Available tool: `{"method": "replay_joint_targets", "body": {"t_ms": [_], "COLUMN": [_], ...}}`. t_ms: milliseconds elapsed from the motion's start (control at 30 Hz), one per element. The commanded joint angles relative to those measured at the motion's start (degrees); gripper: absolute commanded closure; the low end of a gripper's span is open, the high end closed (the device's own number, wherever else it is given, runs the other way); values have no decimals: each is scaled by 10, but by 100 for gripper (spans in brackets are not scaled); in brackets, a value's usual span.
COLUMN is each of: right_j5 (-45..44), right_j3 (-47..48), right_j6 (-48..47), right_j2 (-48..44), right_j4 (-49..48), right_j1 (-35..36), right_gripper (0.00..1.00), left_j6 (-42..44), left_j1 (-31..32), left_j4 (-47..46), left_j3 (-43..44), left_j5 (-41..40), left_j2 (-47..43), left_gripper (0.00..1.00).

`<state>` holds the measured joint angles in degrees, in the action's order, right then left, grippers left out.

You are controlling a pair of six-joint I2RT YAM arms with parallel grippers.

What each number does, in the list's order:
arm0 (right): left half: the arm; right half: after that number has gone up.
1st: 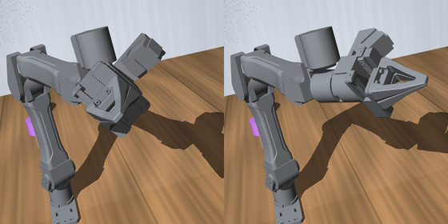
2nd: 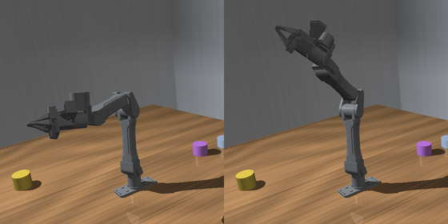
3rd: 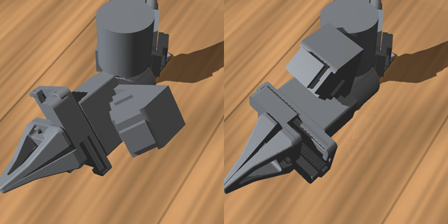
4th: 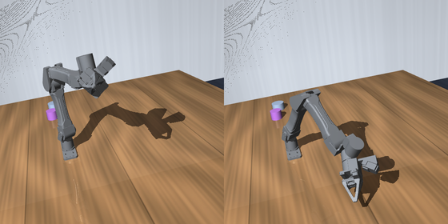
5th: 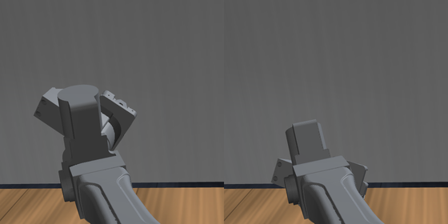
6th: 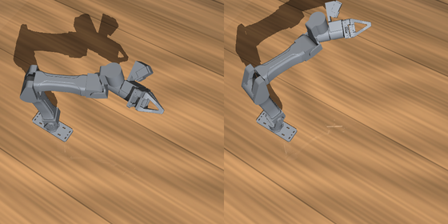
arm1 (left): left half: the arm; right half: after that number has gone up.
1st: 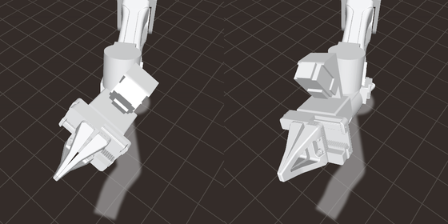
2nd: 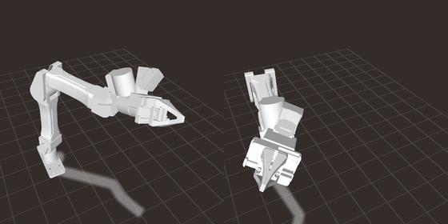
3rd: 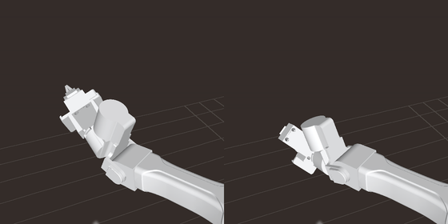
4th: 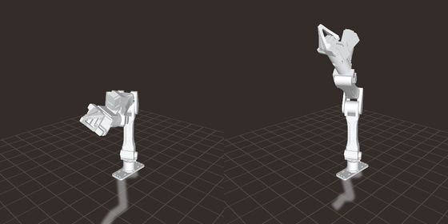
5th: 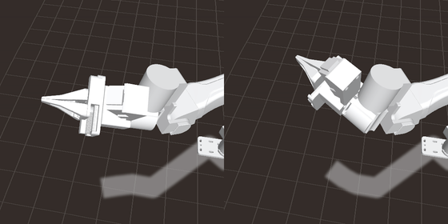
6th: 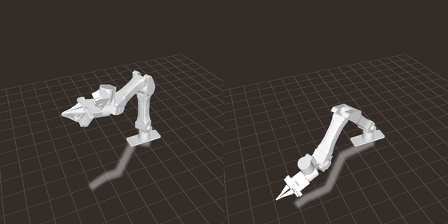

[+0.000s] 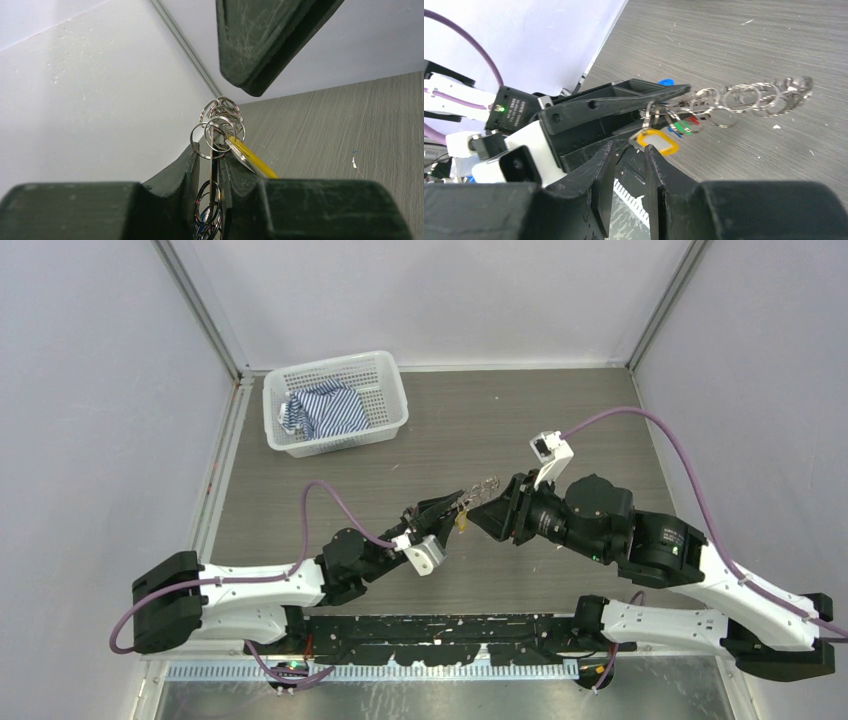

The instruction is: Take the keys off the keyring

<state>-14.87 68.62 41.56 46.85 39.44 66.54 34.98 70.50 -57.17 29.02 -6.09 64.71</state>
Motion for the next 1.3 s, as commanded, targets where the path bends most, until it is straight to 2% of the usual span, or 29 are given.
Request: {"method": "replay_joint_targets", "body": {"t_ms": [0, 167, 333, 633, 800, 867, 1000, 1133, 1267], "right_j5": [-94, -159, -170, -199, -185, -178, -170, -166, -211], "right_j3": [-2, 5, 8, 7, 10, 15, 22, 13, -12], "right_j6": [6, 27, 43, 64, 59, 53, 48, 57, 79], "right_j2": [11, 29, 46, 42, 41, 43, 42, 41, 11], "right_j4": [-62, -34, -24, -2, 7, 17, 32, 16, -5], "right_j1": [48, 70, 74, 74, 75, 75, 75, 74, 74], "right_gripper": [69, 72, 74, 89, 89, 86, 71, 67, 63], "left_j6": [9, 9, 9, 7, 6, 5, 8, 51, 116], "left_j1": [3, 3, 3, 3, 3, 3, 3, 3, 3], "left_j4": [-61, -61, -61, -62, -62, -61, -59, -52, -32], "left_j3": [35, 34, 31, 29, 28, 28, 29, 28, 39], "left_j5": [-8, -8, -8, -7, -7, -4, 0, 24, 8], "left_j2": [-4, -5, -7, -10, -12, -13, -16, -10, 5], "left_gripper": [100, 100, 100, 100, 100, 100, 100, 100, 100]}}
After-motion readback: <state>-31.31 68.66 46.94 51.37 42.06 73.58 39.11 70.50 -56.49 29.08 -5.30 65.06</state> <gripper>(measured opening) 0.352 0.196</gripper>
